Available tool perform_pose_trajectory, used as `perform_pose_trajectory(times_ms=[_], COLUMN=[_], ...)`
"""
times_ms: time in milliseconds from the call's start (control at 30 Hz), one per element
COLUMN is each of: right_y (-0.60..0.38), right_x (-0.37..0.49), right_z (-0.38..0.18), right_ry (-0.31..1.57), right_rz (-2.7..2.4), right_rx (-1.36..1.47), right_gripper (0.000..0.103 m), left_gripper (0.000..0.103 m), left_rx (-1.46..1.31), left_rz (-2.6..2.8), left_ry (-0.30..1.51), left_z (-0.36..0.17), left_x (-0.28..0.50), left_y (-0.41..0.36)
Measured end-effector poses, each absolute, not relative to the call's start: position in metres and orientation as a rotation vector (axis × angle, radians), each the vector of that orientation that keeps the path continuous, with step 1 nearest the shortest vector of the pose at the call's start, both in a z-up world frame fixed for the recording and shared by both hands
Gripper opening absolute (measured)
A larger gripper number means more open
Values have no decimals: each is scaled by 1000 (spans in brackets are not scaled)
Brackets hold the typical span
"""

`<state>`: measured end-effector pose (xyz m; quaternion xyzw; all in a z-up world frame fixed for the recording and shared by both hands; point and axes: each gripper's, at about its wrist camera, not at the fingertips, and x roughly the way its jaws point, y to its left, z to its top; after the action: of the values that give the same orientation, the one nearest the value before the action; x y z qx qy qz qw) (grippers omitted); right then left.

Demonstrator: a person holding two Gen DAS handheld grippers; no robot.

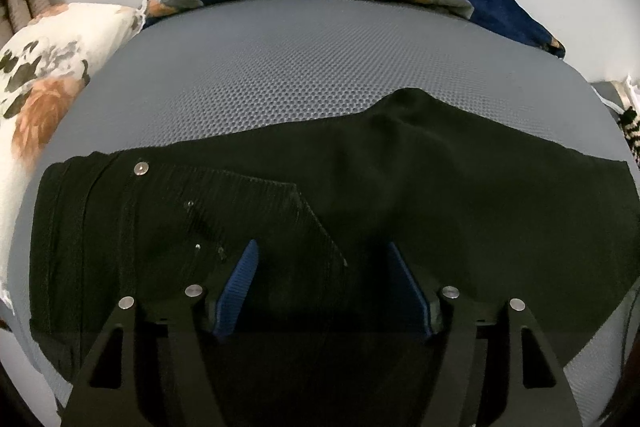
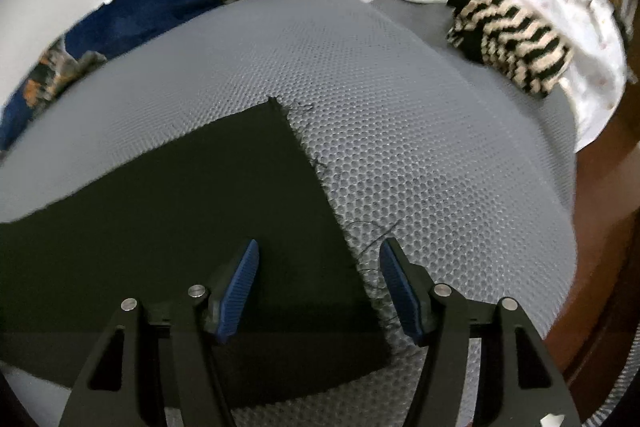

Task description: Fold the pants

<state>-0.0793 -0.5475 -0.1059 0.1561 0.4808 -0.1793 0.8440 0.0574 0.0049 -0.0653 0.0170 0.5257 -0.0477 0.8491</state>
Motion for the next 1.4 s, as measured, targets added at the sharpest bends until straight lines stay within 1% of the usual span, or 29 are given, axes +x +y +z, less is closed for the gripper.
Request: perform_pose_trajectory(times_ms=[200,333,400,500,600,633,733,900,933,967,1067,1400], right_y=[-591,-603,-603,-601,-599,-599,-596,-585,-583,-582,-578,-553], right_x=[-83,-79,-76,-70,-61,-58,-46,-35,-34,-34,-36,-43], right_z=[-109,-117,-118,-124,-127,-129,-139,-144,-145,-145,-142,-117], right_ry=[1000,995,988,1000,1008,1003,1002,1011,1013,1014,1007,952], right_rz=[-229,-101,-50,20,75,90,128,160,147,130,82,33], right_rx=[597,708,722,746,742,748,791,806,805,801,798,797], right_gripper=[60,59,58,52,50,47,31,19,14,12,10,9], left_gripper=[71,72,73,73,74,74,74,74,74,74,74,74], left_rx=[24,9,2,-5,-6,-7,-7,-1,-5,-9,-18,-30], left_rz=[-92,-95,-97,-94,-90,-89,-76,-75,-75,-75,-75,-91], left_ry=[1126,1137,1142,1148,1150,1151,1146,1143,1142,1140,1134,1106], left_z=[-61,-60,-59,-59,-59,-60,-61,-63,-63,-63,-63,-64], left_x=[51,49,49,49,49,49,49,49,49,49,49,43], left_y=[5,2,1,-1,-4,-4,-7,-7,-6,-6,-6,-1])
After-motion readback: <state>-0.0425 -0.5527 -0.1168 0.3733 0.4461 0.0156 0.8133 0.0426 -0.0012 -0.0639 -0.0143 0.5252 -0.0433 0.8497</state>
